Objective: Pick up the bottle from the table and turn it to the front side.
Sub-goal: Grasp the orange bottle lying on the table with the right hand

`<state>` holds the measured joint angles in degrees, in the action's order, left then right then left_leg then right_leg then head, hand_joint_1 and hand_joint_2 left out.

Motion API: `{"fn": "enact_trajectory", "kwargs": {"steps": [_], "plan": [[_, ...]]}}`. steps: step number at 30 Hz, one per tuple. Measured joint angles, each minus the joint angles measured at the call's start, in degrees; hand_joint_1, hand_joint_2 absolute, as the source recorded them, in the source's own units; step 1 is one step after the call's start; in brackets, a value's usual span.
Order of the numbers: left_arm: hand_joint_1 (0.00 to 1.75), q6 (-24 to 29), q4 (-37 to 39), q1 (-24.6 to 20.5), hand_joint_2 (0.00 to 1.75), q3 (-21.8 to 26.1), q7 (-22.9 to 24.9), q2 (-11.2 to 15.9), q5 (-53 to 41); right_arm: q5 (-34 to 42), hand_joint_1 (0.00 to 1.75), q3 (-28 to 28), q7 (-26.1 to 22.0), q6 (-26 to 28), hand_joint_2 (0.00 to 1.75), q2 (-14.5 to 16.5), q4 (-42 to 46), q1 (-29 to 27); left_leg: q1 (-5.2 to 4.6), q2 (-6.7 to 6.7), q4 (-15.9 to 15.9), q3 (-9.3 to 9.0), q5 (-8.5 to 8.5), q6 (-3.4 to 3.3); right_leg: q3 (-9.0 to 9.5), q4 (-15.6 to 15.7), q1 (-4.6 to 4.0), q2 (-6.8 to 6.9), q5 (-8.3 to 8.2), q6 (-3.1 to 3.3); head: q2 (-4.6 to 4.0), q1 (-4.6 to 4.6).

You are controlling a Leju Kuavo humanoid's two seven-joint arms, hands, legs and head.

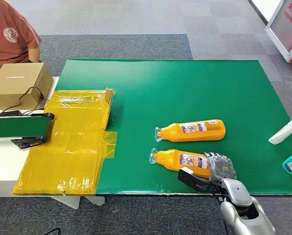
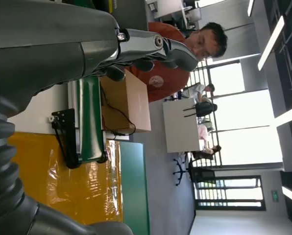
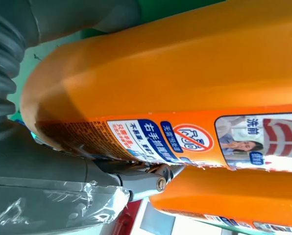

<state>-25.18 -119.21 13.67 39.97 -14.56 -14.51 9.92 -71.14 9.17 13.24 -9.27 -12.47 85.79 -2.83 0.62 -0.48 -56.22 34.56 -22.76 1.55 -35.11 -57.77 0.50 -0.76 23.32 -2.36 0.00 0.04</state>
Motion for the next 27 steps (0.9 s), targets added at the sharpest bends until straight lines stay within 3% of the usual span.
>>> {"fn": "enact_trajectory", "kwargs": {"steps": [18,21,25,27], "plan": [[0.00,-0.1,0.0,0.1,1.75,-0.1,0.0,0.4,0.3,2.4,1.75,0.0,-2.2,0.9,1.75,0.4,-1.3,1.0,0.01,0.00,0.0,-0.04,-0.01,0.02,0.02,0.0,0.00,0.00,0.01,0.01,0.00,0.00],[0.00,-0.2,0.1,0.0,1.75,-0.2,-0.3,0.8,0.4,8.5,1.75,-0.1,-5.5,0.7,1.75,0.5,-1.3,1.1,0.03,0.01,0.0,-0.06,-0.02,0.03,0.02,0.0,-0.01,-0.02,0.01,0.02,0.00,0.00],[0.00,0.8,0.9,-0.3,1.75,-1.5,-1.5,2.2,0.4,27.3,1.75,-0.6,-14.2,-2.4,1.75,0.7,-0.5,0.7,0.05,0.03,0.0,-0.09,-0.03,0.05,0.01,0.0,-0.02,-0.05,0.03,0.03,0.00,-0.01],[0.00,1.4,1.8,-0.7,1.75,-2.4,-2.1,3.1,0.3,33.1,1.75,-0.6,-16.6,-3.7,1.75,0.9,0.1,0.2,0.05,0.02,0.0,-0.05,-0.02,0.04,0.01,0.0,-0.02,-0.03,0.05,0.02,0.00,-0.02]]}}
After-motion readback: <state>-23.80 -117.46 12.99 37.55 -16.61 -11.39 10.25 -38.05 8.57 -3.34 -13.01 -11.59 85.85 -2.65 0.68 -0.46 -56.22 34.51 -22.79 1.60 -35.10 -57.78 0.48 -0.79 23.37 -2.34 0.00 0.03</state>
